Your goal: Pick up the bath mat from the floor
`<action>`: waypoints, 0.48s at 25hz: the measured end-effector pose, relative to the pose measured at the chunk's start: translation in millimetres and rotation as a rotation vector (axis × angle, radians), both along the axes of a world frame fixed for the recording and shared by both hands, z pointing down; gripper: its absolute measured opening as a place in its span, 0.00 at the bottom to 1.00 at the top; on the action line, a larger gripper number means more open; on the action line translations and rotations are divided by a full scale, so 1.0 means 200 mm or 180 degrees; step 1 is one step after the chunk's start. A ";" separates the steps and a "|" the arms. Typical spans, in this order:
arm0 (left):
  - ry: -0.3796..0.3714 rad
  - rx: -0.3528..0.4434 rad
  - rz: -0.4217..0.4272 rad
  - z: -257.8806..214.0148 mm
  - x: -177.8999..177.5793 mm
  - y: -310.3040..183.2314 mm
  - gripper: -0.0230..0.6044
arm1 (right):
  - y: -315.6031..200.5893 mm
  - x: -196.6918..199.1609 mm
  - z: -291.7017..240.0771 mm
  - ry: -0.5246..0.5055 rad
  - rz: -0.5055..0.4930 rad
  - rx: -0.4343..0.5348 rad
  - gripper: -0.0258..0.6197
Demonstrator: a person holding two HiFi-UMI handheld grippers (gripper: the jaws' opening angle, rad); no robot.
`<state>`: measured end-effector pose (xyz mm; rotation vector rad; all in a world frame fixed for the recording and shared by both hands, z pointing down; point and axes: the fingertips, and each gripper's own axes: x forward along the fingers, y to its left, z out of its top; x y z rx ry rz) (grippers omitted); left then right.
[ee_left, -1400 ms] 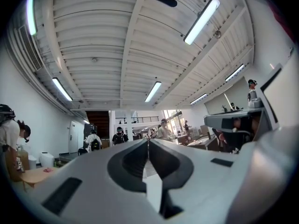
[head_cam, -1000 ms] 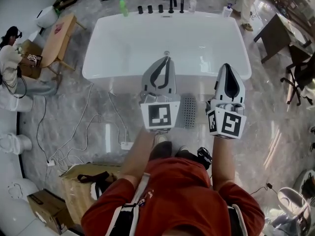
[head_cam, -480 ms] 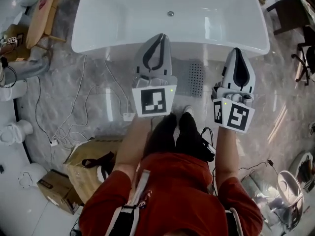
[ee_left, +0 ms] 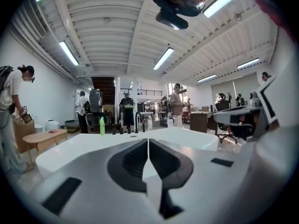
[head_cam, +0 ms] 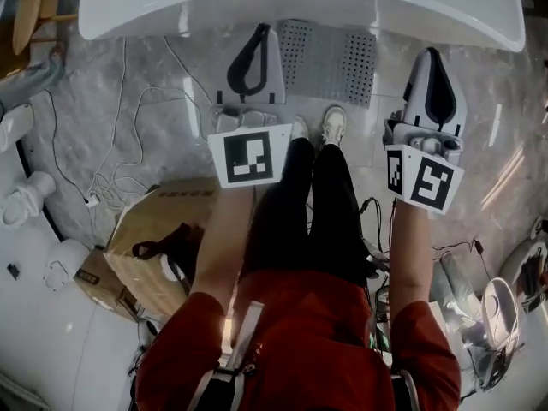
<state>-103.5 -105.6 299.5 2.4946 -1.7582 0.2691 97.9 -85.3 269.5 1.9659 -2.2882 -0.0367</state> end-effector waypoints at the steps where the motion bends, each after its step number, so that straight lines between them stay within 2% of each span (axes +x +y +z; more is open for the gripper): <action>1: -0.0024 -0.0035 -0.0006 0.09 0.01 0.00 0.06 | 0.00 0.02 0.09 -0.0005 0.0007 -0.0050 0.06; 5: -0.0067 -0.0197 -0.0004 0.40 0.06 0.05 0.06 | 0.04 0.07 0.44 0.0080 0.0040 -0.0295 0.06; 12: -0.0205 -0.0411 -0.0011 0.91 0.09 0.15 0.06 | 0.15 0.07 1.00 0.0032 -0.0040 -0.0654 0.06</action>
